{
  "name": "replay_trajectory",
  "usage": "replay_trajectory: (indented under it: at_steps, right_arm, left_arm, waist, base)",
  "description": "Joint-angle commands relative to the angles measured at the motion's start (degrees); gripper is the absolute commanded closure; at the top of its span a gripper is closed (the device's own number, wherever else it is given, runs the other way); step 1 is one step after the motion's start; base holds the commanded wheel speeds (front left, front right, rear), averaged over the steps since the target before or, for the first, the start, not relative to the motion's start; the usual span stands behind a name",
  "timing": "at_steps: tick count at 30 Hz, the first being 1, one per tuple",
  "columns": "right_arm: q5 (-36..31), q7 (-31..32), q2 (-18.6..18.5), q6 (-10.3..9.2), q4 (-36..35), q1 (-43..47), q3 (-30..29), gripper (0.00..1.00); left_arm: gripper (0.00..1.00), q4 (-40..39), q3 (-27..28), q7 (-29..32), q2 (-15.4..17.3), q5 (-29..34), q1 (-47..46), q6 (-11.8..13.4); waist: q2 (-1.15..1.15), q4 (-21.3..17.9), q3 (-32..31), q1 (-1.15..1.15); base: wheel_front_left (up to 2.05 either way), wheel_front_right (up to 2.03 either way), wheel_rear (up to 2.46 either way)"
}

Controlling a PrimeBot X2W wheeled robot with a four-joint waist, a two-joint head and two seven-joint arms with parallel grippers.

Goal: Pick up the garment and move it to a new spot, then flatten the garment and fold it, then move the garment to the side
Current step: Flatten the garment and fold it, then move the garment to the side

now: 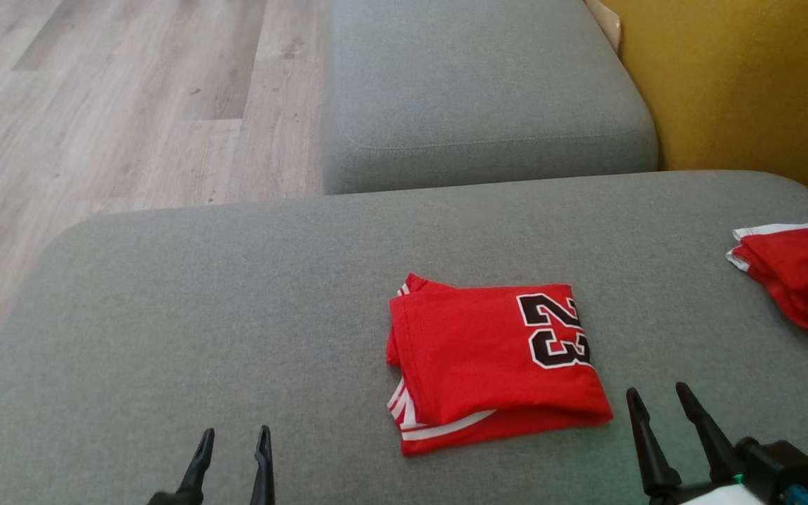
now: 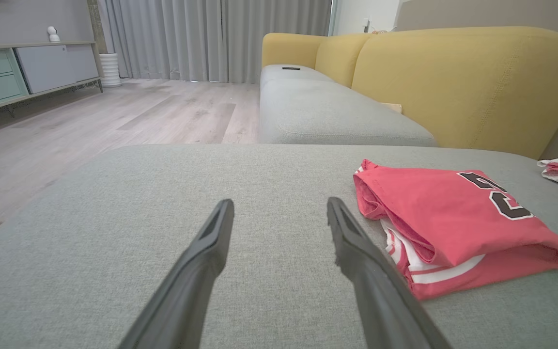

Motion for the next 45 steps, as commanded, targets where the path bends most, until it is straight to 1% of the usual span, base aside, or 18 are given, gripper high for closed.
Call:
replay_trajectory:
  at_steps: [1,10,17,30,39,45]
  right_arm:
    - [-0.87,-0.62,-0.72,0.39,-2.09,-2.06,0.91,0.0]
    - [-2.15,-0.63,-0.16,0.39,-2.11,-1.71,1.03,0.0]
    - [-3.2,-0.63,-0.06,0.39,-1.79,-1.95,1.25,0.0]
    - [-3.8,-0.63,0.6,0.39,-1.45,-1.66,1.55,0.0]
    - [-4.0,-0.63,0.93,0.39,-1.5,-1.52,1.58,0.0]
    - [-4.11,-0.63,0.73,0.39,-0.91,-2.08,1.61,0.0]
  left_arm:
    - [0.0,-2.18,2.28,-0.71,-0.56,0.03,-2.21,0.2]
    - [0.0,-2.32,2.41,-0.71,-0.56,0.16,-2.09,0.3]
    - [0.0,-2.18,2.52,-0.71,-0.56,0.4,-2.06,0.39]
    - [0.0,-1.63,3.16,-0.71,-0.56,1.31,-1.89,-0.31]
    - [0.0,-1.59,3.35,-0.71,-0.57,4.0,-2.17,-0.64]
    - [0.0,-1.47,3.41,-0.71,-0.57,4.31,-2.48,-0.69]
  waist:
    - [0.0,0.23,-0.11,0.0]
    - [0.0,1.05,-0.18,0.0]
    - [0.0,0.97,-0.38,0.0]
    - [0.0,1.08,-1.12,0.0]
    - [0.0,1.3,-0.87,0.0]
    - [0.0,1.47,0.23,0.0]
  base:
    - [0.0,0.0,0.0]
    - [0.0,0.0,0.0]
    - [0.0,0.0,0.0]
    - [0.0,0.0,0.0]
    - [0.0,0.0,0.0]
    - [0.0,0.0,0.0]
